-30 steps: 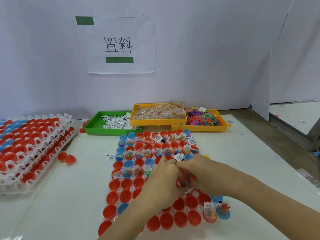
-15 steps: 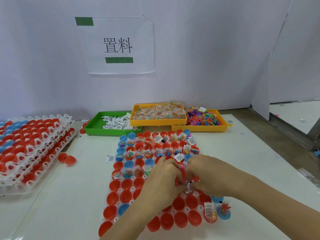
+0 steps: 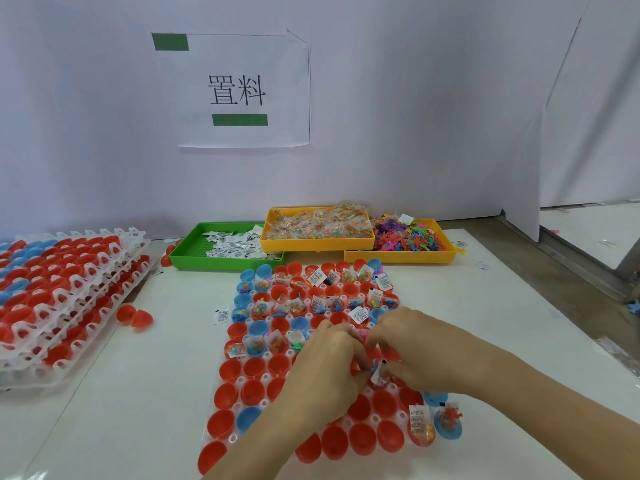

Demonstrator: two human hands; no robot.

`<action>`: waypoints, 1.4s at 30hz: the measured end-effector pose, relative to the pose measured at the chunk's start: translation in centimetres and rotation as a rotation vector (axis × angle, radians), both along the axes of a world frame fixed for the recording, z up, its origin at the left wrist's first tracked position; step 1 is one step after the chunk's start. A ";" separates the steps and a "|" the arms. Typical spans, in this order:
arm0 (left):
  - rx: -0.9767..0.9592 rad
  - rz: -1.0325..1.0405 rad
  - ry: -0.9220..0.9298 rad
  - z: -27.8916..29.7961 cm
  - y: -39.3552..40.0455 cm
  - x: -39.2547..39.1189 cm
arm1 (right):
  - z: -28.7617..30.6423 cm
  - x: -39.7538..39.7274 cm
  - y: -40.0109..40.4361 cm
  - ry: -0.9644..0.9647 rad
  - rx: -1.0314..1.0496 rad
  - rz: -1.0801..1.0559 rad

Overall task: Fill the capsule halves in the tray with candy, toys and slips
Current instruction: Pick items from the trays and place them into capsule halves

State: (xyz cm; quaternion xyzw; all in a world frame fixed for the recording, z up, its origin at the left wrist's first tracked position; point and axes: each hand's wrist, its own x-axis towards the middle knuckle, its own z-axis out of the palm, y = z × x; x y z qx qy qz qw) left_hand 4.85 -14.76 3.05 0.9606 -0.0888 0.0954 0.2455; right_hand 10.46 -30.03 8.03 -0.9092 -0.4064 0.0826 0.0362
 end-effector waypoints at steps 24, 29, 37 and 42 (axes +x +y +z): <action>-0.053 0.055 0.040 -0.1 -0.3 -0.5 | -0.1 0.6 0.2 0.105 -0.023 0.006; -0.067 0.055 0.040 -0.2 -0.2 -0.5 | -0.5 1.1 -0.3 0.073 0.043 0.007; -0.089 0.039 0.028 -0.2 0.2 -0.5 | -0.7 0.8 -0.8 0.090 0.157 0.049; -0.092 0.074 0.036 -0.6 0.8 -0.3 | -1.2 0.8 -0.6 0.138 0.187 0.038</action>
